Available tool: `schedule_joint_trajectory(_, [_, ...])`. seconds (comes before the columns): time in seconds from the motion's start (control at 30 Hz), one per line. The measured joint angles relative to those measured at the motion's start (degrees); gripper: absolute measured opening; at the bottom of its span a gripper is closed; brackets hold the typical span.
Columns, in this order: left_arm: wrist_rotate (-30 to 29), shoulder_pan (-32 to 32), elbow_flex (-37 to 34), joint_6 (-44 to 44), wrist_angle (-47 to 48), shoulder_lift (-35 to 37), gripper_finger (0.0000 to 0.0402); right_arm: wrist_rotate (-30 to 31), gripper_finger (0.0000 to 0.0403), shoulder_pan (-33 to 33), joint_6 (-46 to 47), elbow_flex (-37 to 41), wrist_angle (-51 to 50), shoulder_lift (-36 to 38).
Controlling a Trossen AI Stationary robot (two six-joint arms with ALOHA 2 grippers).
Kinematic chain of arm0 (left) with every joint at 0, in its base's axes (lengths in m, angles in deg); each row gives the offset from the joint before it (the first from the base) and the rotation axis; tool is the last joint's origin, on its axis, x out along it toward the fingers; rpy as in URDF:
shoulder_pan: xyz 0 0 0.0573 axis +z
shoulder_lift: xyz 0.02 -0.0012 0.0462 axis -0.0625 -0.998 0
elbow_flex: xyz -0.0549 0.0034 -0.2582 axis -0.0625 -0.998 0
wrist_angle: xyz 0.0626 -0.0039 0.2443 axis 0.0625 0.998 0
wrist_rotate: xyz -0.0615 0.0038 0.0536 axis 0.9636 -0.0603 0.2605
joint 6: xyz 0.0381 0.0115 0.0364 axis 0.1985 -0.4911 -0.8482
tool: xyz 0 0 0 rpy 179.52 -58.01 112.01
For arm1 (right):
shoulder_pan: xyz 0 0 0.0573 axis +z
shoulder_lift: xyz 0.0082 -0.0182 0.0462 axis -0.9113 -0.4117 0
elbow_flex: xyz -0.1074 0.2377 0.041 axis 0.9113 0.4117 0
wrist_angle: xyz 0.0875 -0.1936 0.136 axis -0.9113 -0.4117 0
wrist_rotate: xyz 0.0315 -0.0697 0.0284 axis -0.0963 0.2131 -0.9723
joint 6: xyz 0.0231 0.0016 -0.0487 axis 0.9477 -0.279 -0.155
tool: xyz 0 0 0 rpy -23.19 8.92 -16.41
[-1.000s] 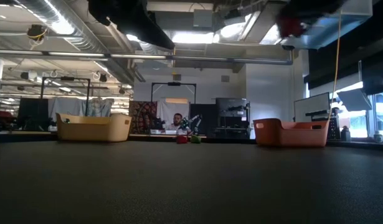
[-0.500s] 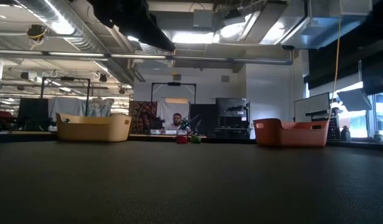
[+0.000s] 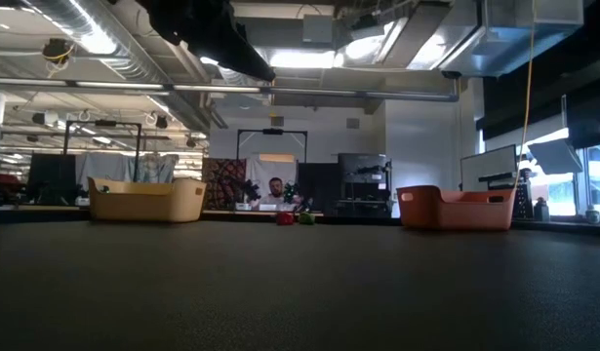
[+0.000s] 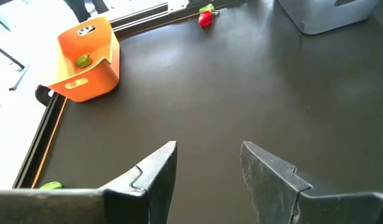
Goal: Sort produce into baskets
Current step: Put the red chili pepper into the gray bin
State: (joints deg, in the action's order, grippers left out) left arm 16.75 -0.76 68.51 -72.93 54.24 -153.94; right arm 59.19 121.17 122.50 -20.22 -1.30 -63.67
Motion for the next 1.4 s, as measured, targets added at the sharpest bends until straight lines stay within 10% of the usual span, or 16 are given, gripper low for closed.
schedule_joint_trajectory(0.37, [0.0,0.0,-0.02,-0.66,0.09,-0.02,0.0173,-17.32,0.0001,1.92,12.0,0.0,-8.1,-9.69])
schedule_joint_trajectory(1.17, [0.01,0.02,-0.02,-0.15,0.02,-0.04,0.0173,-22.77,0.016,1.86,16.39,0.0,-7.48,-5.32])
schedule_joint_trajectory(1.4, [0.0,0.05,-0.02,-0.37,0.06,-0.04,0.0173,-12.98,0.016,1.86,18.51,0.0,-6.78,1.83])
